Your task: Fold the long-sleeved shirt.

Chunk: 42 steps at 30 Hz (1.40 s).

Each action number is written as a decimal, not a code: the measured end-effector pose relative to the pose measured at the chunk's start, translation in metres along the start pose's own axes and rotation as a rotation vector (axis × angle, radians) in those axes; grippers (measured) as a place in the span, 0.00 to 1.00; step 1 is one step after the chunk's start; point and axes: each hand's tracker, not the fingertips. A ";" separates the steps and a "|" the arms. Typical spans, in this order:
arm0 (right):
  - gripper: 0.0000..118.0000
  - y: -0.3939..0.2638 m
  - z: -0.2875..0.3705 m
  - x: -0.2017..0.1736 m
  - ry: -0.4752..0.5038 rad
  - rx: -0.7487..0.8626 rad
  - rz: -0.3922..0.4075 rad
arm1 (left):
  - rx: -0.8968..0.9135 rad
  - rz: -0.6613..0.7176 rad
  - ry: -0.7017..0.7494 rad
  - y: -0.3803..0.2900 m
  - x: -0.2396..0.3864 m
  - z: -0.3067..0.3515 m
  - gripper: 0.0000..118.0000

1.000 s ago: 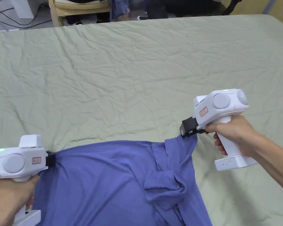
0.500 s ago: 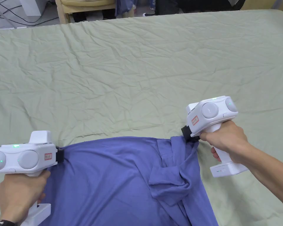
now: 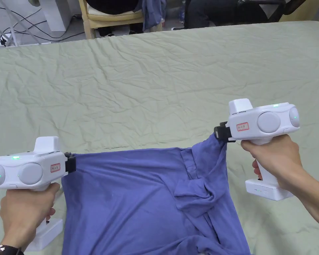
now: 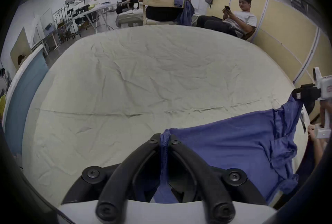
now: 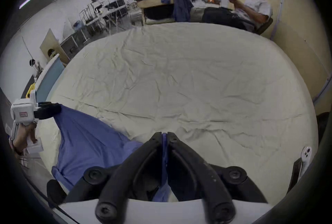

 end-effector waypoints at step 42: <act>0.06 -0.243 0.100 -0.027 0.023 -0.129 -0.028 | -0.169 0.039 -0.010 -0.215 -0.016 0.111 0.14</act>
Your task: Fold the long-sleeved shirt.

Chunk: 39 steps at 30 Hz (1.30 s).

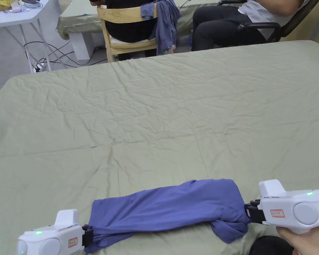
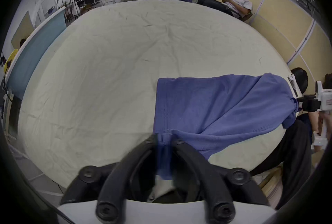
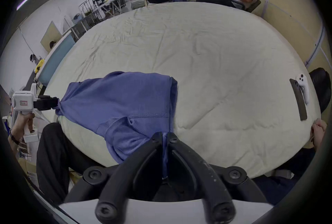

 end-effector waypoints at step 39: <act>0.00 -0.008 0.119 -0.131 0.070 0.468 0.082 | 0.199 0.161 -0.431 0.007 -0.002 0.147 0.00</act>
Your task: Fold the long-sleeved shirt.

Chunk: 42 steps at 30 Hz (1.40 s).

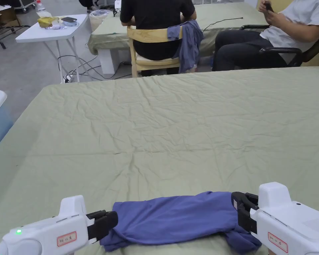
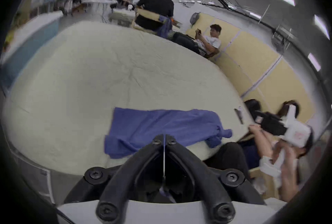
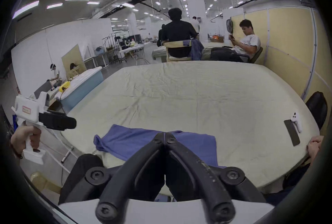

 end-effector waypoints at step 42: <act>0.00 -0.005 -0.094 -0.018 -0.042 -0.267 0.031 | -0.342 0.212 -0.330 0.027 -0.167 -0.204 0.33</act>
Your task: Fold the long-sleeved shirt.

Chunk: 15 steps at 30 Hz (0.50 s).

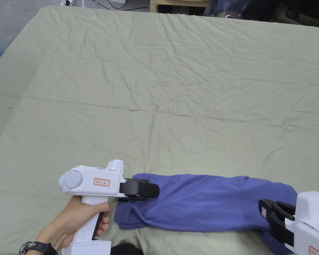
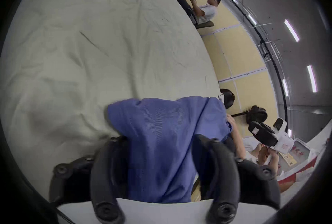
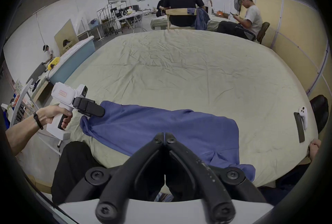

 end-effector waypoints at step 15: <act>0.00 0.003 -0.001 0.007 0.008 0.026 -0.034 | 0.076 -0.009 0.128 -0.006 0.003 0.019 0.05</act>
